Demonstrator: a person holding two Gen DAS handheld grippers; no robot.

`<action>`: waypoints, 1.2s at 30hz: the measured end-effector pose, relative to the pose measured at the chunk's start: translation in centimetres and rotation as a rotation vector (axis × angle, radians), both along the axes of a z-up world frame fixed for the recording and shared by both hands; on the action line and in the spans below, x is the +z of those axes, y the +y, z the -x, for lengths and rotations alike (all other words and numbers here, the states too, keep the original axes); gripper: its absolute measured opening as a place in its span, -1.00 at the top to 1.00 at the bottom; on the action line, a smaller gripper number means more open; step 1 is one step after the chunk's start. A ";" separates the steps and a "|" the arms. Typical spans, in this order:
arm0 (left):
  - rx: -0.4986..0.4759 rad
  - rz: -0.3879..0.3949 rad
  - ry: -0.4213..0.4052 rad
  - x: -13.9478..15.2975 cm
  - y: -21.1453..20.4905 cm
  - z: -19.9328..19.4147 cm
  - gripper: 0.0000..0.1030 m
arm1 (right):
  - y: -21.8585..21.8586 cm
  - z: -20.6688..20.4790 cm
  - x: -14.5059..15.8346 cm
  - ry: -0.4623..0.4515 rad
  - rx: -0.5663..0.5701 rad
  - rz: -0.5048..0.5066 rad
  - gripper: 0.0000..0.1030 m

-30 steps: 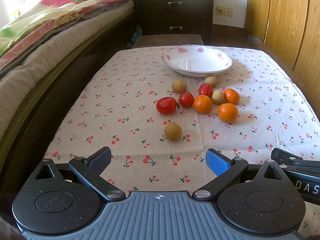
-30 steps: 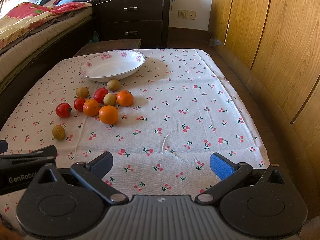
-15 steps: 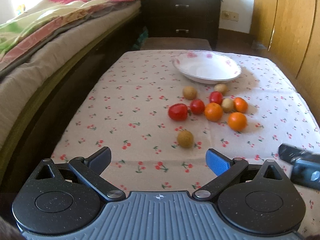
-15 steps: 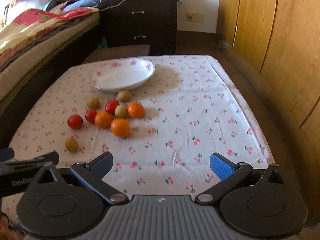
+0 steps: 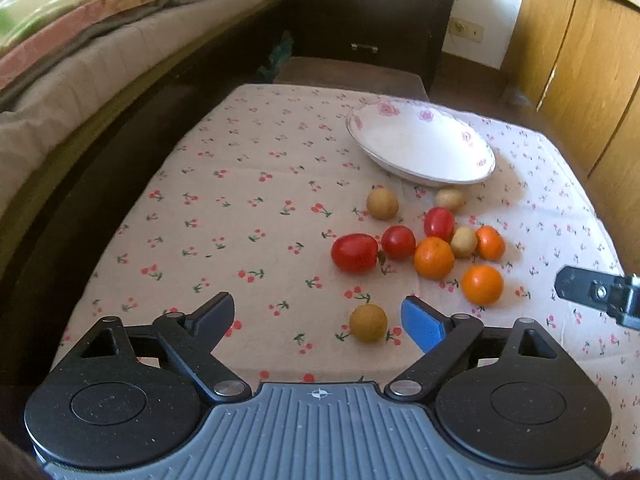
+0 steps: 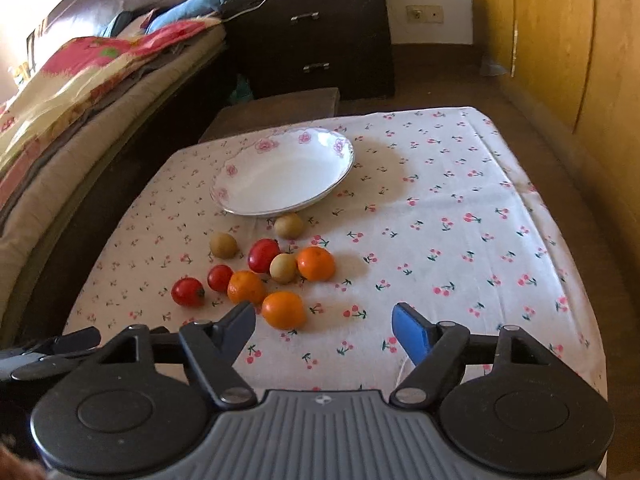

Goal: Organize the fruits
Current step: 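Lower the left tool and grasp the brown kiwi fruit, then grasp the orange with the right tool while the left tool holds the kiwi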

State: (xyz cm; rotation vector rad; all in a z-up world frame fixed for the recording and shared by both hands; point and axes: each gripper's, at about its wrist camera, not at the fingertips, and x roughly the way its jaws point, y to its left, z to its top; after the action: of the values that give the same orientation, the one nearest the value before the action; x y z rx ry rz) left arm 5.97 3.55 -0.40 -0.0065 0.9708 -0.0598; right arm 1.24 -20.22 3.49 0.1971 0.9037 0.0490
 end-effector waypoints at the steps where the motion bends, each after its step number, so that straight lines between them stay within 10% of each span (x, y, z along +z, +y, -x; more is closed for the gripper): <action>1: -0.007 -0.011 0.002 -0.3 -0.4 -0.2 -0.82 | 0.1 -0.3 -0.1 0.006 0.007 0.003 -0.39; 36: -0.067 0.007 0.047 -2.5 -2.8 -1.9 0.36 | -1.2 -1.4 0.6 -0.011 0.038 -0.065 -0.14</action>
State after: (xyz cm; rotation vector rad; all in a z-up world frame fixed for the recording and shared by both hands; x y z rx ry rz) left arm 7.86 0.80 -2.88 0.0180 1.0173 -0.1256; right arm 2.66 -21.43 4.08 0.2402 0.8959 0.1153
